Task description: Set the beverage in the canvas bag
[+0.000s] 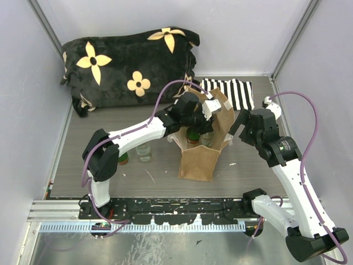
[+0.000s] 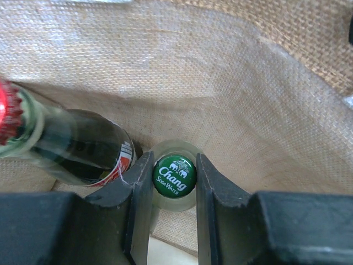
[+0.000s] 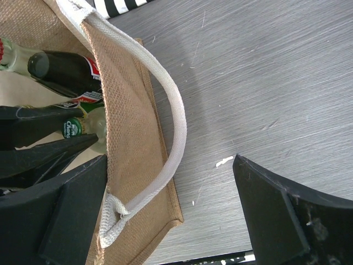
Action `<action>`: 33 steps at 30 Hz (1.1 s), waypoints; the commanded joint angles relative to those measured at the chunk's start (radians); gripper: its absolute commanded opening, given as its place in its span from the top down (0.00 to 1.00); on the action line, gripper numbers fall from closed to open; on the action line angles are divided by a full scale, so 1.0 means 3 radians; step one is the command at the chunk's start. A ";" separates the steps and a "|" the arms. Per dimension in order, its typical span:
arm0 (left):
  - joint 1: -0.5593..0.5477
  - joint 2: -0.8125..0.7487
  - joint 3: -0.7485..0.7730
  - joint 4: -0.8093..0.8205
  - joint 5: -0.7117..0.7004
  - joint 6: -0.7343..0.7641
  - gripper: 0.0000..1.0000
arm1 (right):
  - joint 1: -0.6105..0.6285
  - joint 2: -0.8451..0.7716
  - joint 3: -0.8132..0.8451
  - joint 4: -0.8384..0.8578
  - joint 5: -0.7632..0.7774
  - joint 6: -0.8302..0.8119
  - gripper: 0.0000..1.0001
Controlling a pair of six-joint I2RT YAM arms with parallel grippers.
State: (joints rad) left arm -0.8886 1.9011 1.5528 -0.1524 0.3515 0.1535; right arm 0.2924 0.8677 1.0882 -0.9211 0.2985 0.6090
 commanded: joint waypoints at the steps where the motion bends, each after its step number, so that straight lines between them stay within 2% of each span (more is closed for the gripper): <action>1: -0.0053 -0.0085 -0.0053 0.0462 -0.0027 0.0154 1.00 | -0.0007 -0.0049 0.0152 0.0019 0.0076 0.0066 0.00; 6: -0.0067 -0.0062 -0.0055 0.0424 -0.0060 0.0184 1.00 | -0.0006 -0.0061 0.0151 0.0018 0.0080 0.0063 0.00; 7: -0.0065 -0.0064 -0.0030 0.0402 -0.0061 0.0182 0.97 | -0.0006 -0.0060 0.0146 0.0018 0.0079 0.0064 0.00; 13: -0.0073 -0.0117 0.0073 0.0324 -0.0062 0.0170 0.48 | -0.0006 -0.0040 0.0140 0.0023 0.0060 0.0067 0.00; 16: -0.0071 -0.0170 0.0136 0.0280 -0.0042 0.0124 0.34 | -0.0007 -0.0025 0.0141 0.0042 0.0048 0.0066 0.00; 19: -0.0077 -0.0234 0.0185 0.0256 -0.0018 0.0059 0.29 | -0.0004 -0.0007 0.0129 0.0068 0.0021 0.0071 0.00; 29: -0.0074 -0.0561 0.0400 0.0116 -0.0067 -0.0133 0.28 | -0.0003 0.0038 0.0079 0.0163 -0.0028 0.0087 0.00; 33: 0.0142 -0.0786 0.0518 -0.0100 -0.0104 -0.0335 0.28 | -0.0004 0.0095 0.0104 0.0203 -0.0034 0.0076 0.00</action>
State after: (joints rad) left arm -0.9001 1.7657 1.6432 -0.1368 0.3363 0.1200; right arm 0.2924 0.8841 1.0885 -0.9169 0.2859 0.6235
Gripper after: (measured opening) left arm 0.719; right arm 0.999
